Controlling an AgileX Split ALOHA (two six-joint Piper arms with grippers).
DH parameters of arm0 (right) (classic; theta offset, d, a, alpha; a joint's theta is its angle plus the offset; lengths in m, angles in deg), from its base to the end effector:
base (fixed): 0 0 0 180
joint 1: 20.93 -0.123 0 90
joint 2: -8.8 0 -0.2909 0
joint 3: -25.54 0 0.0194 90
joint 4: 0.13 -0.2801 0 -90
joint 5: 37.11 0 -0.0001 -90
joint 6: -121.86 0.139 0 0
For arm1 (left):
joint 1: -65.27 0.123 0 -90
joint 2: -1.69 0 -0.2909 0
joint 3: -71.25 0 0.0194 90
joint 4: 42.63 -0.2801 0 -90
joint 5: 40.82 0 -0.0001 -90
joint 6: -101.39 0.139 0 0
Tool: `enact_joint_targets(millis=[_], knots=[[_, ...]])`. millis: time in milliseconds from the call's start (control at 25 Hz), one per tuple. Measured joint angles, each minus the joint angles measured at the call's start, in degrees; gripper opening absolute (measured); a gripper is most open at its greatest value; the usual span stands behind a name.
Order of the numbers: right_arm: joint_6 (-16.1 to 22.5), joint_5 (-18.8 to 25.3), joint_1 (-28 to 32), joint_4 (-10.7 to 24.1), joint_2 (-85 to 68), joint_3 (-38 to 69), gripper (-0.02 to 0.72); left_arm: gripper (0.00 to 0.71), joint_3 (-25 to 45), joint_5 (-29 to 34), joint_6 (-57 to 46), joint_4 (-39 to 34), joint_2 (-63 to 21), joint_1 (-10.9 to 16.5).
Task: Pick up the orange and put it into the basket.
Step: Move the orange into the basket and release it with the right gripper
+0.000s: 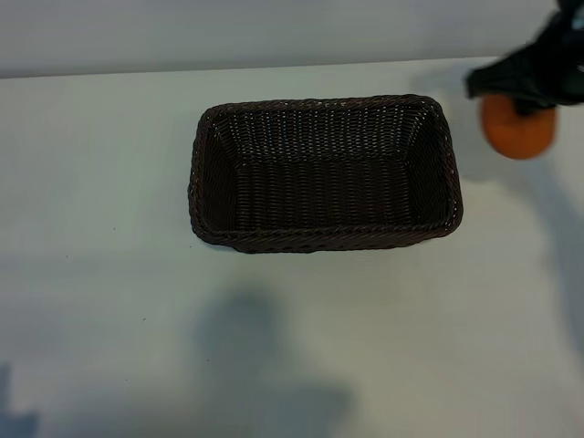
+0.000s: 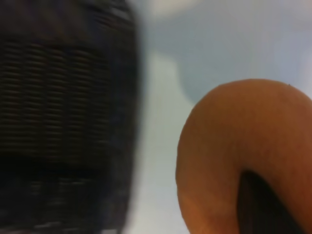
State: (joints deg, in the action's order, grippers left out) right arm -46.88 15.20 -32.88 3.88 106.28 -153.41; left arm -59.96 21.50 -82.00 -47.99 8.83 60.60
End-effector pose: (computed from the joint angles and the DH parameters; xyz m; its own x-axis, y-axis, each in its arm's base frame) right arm 0.3787 0.0723 0.2679 -0.8713 -0.0282 -0.4899 -0.0475 0.9985 0.0270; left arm 0.0554 0.0070 0.2667 -0.4702 0.0228 -0.8822 0.0011 0.9997 0.0253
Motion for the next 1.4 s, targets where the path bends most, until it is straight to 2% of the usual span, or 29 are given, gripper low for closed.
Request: enact_joint_targets(millis=[200, 360, 920, 1200, 1400], knots=[[-0.1, 0.2, -9.0, -1.3, 0.0, -3.8, 0.084, 0.593, 0.0, 0.0, 0.0, 0.0, 0.0, 0.0], [-0.1, -2.0, -13.6, -2.0, 0.4, -4.0, 0.084, 0.593, 0.0, 0.0, 0.0, 0.0, 0.0, 0.0], [-1.4, -7.3, -13.9, -1.6, 12.5, -4.2, 0.084, 0.592, 0.0, 0.0, 0.0, 0.0, 0.0, 0.0], [-2.6, -7.5, -13.9, -1.6, 22.8, -4.2, 0.084, 0.592, 0.0, 0.0, 0.0, 0.0, 0.0, 0.0], [-2.8, -7.4, -13.9, -1.6, 24.3, -4.2, 0.084, 0.592, 0.0, 0.0, 0.0, 0.0, 0.0, 0.0]])
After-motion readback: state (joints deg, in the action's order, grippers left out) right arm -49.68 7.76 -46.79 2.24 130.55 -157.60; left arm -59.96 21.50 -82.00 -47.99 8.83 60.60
